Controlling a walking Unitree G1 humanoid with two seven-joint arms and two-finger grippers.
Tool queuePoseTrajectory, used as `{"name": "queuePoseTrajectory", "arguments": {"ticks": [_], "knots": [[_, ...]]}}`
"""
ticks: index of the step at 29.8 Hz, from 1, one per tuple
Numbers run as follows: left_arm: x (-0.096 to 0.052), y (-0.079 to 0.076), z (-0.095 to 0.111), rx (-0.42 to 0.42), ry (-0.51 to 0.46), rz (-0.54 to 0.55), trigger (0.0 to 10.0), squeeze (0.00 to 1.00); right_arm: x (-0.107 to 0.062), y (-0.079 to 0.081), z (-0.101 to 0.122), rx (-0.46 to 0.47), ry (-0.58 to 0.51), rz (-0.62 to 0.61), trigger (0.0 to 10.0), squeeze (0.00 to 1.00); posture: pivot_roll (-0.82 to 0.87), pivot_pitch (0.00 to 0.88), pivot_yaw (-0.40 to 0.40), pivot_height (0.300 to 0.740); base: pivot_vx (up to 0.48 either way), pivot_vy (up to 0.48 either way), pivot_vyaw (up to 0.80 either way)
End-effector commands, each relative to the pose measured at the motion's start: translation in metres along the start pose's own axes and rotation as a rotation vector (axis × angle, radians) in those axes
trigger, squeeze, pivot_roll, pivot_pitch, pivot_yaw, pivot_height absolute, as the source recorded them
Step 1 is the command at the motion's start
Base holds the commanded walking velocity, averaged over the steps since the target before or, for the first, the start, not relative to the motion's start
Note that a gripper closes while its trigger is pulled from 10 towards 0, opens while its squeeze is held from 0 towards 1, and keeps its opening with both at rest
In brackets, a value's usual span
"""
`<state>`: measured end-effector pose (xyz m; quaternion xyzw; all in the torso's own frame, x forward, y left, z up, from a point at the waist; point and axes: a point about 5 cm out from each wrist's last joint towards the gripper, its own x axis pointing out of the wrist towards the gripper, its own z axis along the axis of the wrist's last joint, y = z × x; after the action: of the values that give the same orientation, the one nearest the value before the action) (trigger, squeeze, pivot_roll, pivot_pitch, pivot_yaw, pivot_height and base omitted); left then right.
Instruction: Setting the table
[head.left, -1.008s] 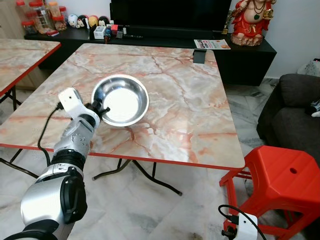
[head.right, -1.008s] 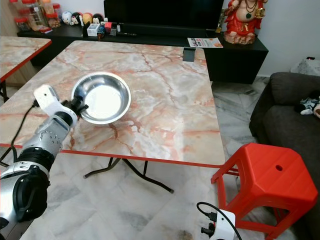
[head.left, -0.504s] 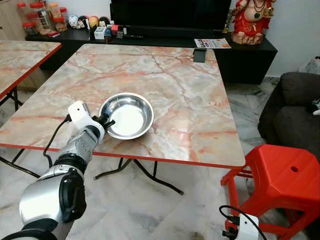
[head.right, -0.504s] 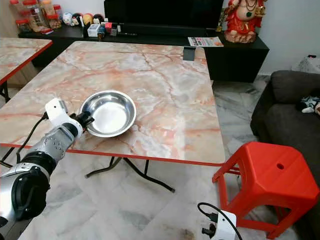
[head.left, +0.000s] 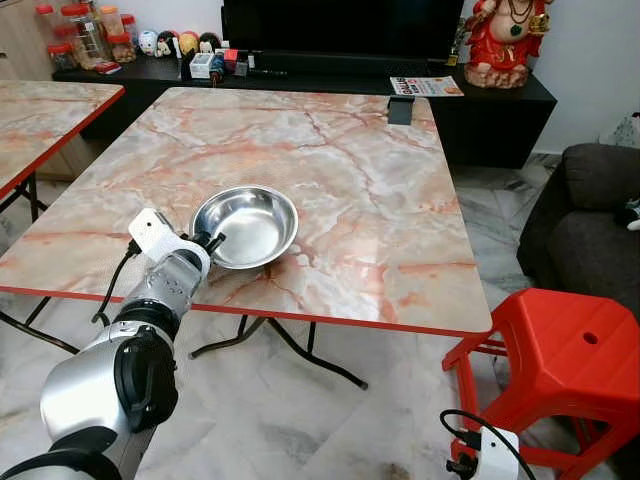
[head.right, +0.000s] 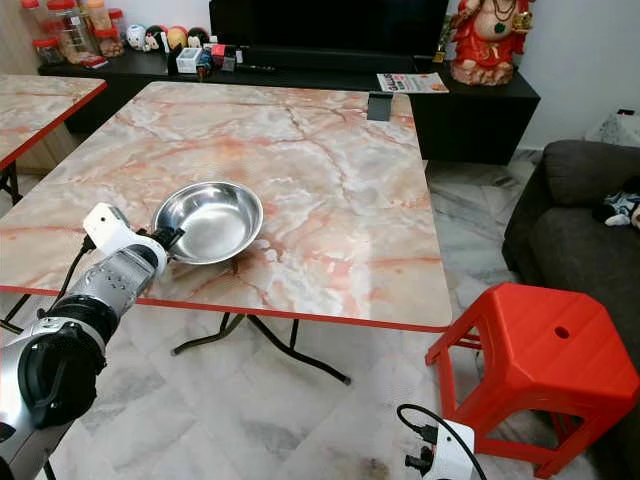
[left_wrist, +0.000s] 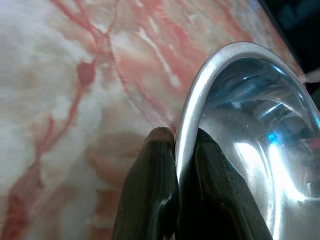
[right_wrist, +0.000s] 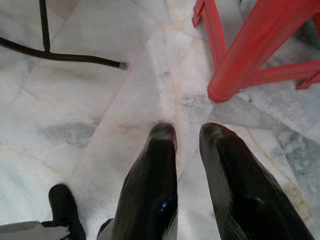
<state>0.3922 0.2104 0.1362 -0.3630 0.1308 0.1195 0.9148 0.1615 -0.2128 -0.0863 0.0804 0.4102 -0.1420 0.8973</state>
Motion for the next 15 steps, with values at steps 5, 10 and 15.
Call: {"name": "queuePoseTrajectory", "arguments": {"ticks": [5,10,15], "knots": [[0.001,-0.004,0.004,-0.029,-0.016,0.039,10.0,0.00,-0.001,-0.005,-0.002,0.019,-0.004,-0.022,10.0,0.00,-0.08,0.000,0.006,0.740,0.000,0.000,0.00],[0.000,-0.002,0.000,-0.019,0.001,0.061,10.0,0.00,-0.002,-0.005,-0.003,0.024,-0.004,-0.024,10.0,0.00,-0.08,0.000,0.007,0.740,0.000,0.000,0.00],[0.000,0.003,-0.008,-0.021,0.026,0.081,10.0,0.00,-0.002,-0.005,-0.003,0.027,-0.005,-0.026,10.0,0.00,-0.08,0.000,0.009,0.740,0.000,0.000,0.00]]}}
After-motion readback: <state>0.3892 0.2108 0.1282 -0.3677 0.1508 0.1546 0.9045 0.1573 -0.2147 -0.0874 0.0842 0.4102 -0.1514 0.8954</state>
